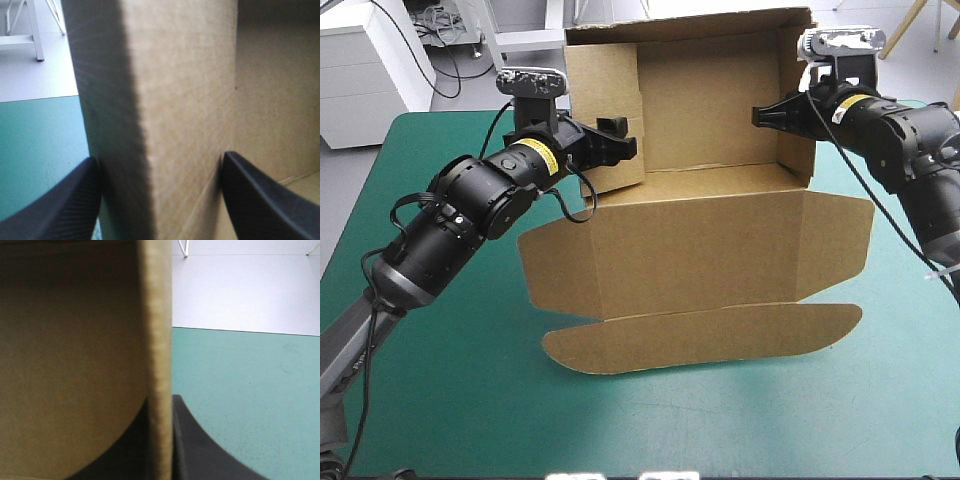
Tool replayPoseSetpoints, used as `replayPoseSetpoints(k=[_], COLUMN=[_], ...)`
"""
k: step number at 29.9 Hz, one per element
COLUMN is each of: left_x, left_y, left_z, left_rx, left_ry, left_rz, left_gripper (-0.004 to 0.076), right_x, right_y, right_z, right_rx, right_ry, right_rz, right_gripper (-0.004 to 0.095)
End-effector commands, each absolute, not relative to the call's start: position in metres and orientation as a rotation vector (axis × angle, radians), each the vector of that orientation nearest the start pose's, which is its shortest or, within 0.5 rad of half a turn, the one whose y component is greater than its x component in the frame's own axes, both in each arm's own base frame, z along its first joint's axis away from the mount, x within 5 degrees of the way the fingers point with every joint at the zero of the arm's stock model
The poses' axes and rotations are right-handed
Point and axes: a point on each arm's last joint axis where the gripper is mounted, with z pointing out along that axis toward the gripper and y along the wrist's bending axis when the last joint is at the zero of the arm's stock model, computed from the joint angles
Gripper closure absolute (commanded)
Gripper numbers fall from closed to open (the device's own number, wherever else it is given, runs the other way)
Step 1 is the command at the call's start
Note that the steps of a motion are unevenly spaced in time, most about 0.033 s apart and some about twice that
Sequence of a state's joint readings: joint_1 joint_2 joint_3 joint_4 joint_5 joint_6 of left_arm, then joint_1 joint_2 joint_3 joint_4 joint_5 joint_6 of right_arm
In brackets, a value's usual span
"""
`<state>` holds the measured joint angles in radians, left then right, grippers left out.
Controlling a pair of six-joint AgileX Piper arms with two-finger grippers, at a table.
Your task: Fold the box
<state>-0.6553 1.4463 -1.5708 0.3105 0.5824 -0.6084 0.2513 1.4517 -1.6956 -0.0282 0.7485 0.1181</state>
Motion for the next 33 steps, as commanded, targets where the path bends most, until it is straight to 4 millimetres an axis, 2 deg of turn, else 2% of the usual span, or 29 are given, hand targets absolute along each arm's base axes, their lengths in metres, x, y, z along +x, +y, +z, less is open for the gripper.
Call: replayPoseSetpoints(k=[1, 5, 7, 13, 17, 27, 33], left_x=[0.26, 0.263, 0.264, 0.27, 0.277, 0.301, 0.313], left_y=[-0.185, -0.188, -0.189, -0.193, -0.198, -0.213, -0.221], left_z=[0.479, 0.476, 0.474, 0.466, 0.454, 0.409, 0.376], left_rx=[0.175, 0.177, 0.18, 0.189, 0.214, 0.321, 0.413], left_ry=[1.796, 1.804, 1.809, 1.843, 1.898, 2.066, 2.194], left_rz=[-0.593, -0.59, -0.587, -0.564, -0.516, -0.355, -0.242], left_gripper=[0.0423, 0.0666, 0.0734, 0.073, 0.073, 0.073, 0.0729], right_x=[0.295, 0.294, 0.294, 0.294, 0.298, 0.328, 0.346], right_y=[0.076, 0.076, 0.076, 0.077, 0.078, 0.086, 0.091], right_z=[0.502, 0.502, 0.501, 0.494, 0.485, 0.429, 0.397], right_rx=[-0.116, -0.114, -0.113, -0.12, -0.124, -0.145, -0.183], right_ry=[1.84, 1.841, 1.845, 1.915, 1.982, 2.311, 2.462], right_rz=[0.253, 0.261, 0.263, 0.259, 0.25, 0.204, 0.17], right_gripper=[0.0923, 0.0923, 0.0923, 0.0923, 0.0923, 0.0926, 0.0927])
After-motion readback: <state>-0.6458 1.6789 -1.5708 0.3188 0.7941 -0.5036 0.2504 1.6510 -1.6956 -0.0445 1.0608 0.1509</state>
